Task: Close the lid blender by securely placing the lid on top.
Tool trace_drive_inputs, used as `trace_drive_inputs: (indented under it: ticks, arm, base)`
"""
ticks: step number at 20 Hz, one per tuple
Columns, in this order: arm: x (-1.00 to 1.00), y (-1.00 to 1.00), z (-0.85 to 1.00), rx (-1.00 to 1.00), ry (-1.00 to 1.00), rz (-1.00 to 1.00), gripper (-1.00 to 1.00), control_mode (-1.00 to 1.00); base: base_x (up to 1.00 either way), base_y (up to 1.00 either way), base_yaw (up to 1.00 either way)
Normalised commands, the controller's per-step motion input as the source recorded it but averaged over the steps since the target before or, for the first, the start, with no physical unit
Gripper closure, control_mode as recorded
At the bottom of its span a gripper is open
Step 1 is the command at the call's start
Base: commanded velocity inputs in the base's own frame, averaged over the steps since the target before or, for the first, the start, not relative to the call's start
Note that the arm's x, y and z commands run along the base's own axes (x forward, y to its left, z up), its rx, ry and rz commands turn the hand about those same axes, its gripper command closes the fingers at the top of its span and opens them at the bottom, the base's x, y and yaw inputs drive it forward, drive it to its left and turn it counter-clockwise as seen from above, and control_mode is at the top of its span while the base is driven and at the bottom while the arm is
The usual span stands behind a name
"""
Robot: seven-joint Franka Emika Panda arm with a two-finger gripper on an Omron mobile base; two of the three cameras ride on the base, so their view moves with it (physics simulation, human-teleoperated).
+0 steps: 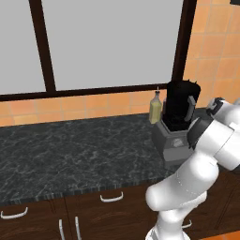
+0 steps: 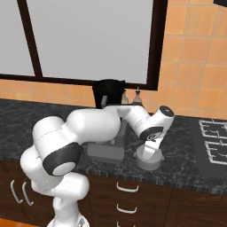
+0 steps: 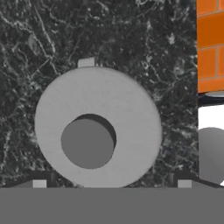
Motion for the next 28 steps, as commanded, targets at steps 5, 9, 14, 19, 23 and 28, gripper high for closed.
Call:
trace_drive_inputs:
  ticks: [5,9,14,19,23,28]
  arm:
    - [0.19,-0.01,-0.2,-0.01,0.0,0.0,-1.0,-1.0]
    - [0.2,-0.02,-0.2,0.0,0.0,0.0,-1.0,-1.0]
    - [0.17,-0.01,-0.08,0.0,0.0,0.0,-1.0,-1.0]
    - [0.11,-0.1,-0.14,0.0,0.0,0.0,-1.0,-1.0]
    - [-0.02,-0.09,-0.31,0.0,0.0,0.0,-1.0,-1.0]
    - [-0.05,0.02,-0.68,-0.07,0.0,0.0,1.0,-1.0]
  base:
    - [0.0,0.0,0.0]
    - [0.0,0.0,0.0]
    - [0.0,0.0,0.0]
    - [0.0,0.0,0.0]
    - [0.0,0.0,0.0]
    - [0.0,0.0,0.0]
